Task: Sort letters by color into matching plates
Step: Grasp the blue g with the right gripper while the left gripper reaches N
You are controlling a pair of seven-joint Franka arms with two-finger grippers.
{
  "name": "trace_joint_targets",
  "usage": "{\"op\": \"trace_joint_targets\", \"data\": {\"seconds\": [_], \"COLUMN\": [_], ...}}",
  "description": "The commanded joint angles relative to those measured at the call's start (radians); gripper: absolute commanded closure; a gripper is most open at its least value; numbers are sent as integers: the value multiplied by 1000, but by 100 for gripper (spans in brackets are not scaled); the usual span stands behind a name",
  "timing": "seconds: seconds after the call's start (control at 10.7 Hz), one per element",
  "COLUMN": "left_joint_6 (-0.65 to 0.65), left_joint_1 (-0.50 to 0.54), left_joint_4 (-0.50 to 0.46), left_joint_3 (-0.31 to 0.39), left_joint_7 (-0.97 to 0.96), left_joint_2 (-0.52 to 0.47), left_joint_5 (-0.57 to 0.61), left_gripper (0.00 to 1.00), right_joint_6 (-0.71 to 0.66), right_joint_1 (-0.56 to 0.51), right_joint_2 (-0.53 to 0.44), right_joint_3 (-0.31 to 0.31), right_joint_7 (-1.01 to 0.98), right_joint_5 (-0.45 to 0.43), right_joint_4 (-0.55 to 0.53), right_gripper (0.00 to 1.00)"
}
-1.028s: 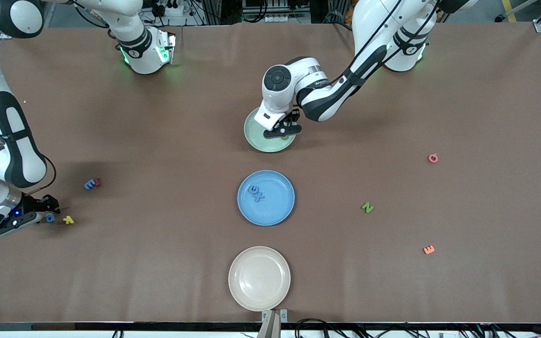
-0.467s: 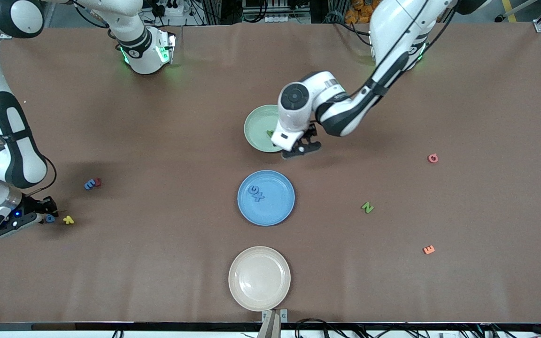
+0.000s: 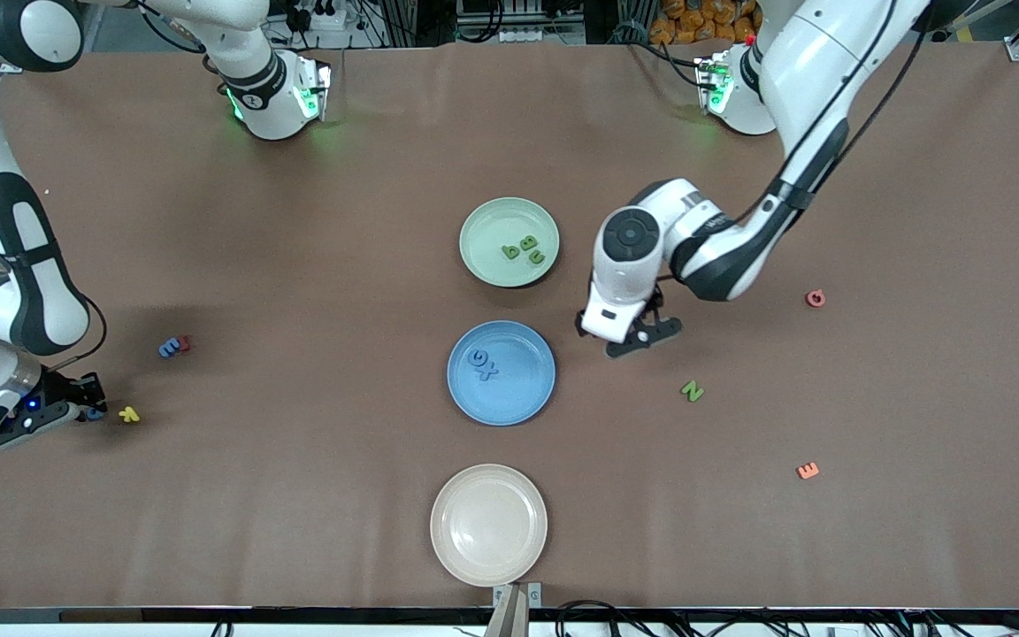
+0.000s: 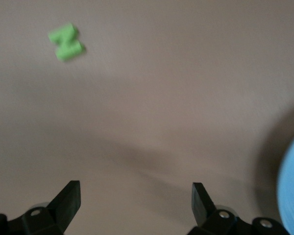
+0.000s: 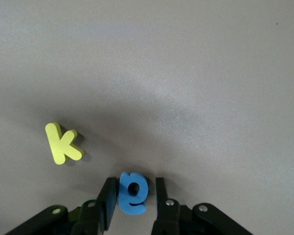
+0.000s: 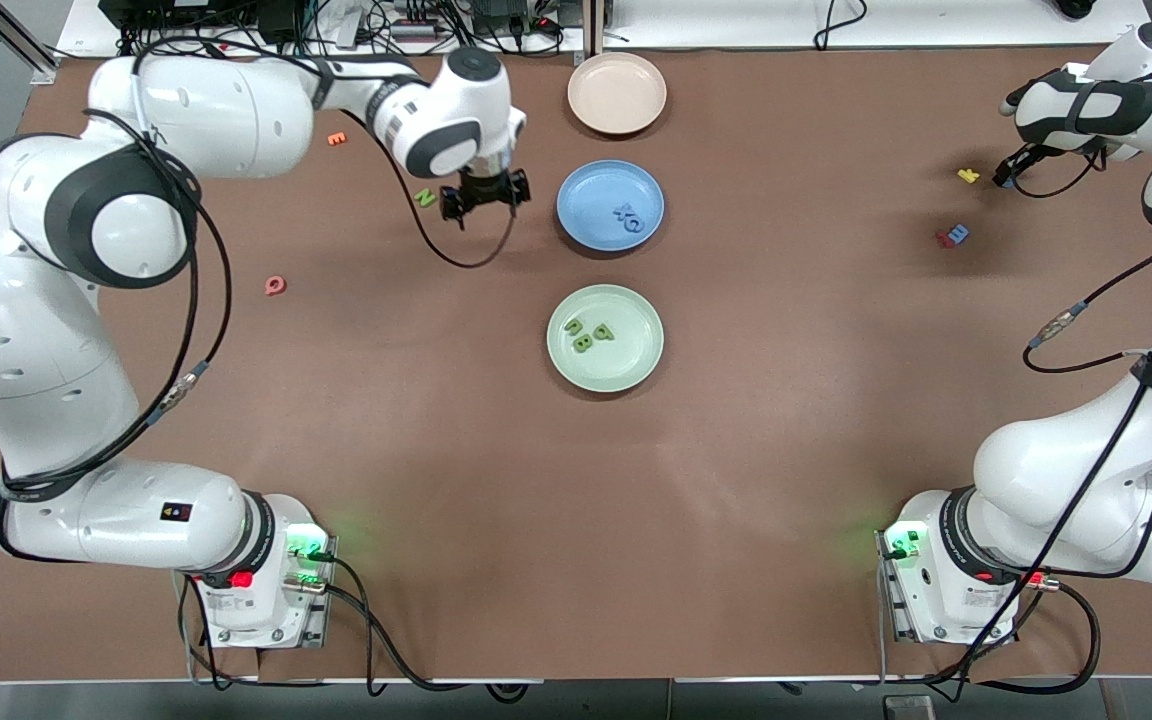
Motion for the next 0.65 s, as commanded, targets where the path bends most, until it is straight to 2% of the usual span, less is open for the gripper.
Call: {"op": "trace_joint_targets", "data": {"seconds": [0.0,0.28,0.56], "left_joint_6": [-24,-22,-22], "left_joint_1": [38,41,61], "left_joint_4": [45,79,127], "left_joint_3": [40,104,124], "left_joint_7": [181,274,231], "left_joint_2": [22,34,51], "left_joint_5": [27,19,-19], "left_gripper": [0,0,0], "right_joint_6": [12,17,18], "right_joint_1": [-11,-12,-12], "right_joint_2": [10,12,17], "right_joint_3": [18,19,19], "right_joint_7": [6,6,7], "right_joint_5": [-12,-11,-11], "right_joint_4": [9,9,9], "right_gripper": [69,73,81]}}
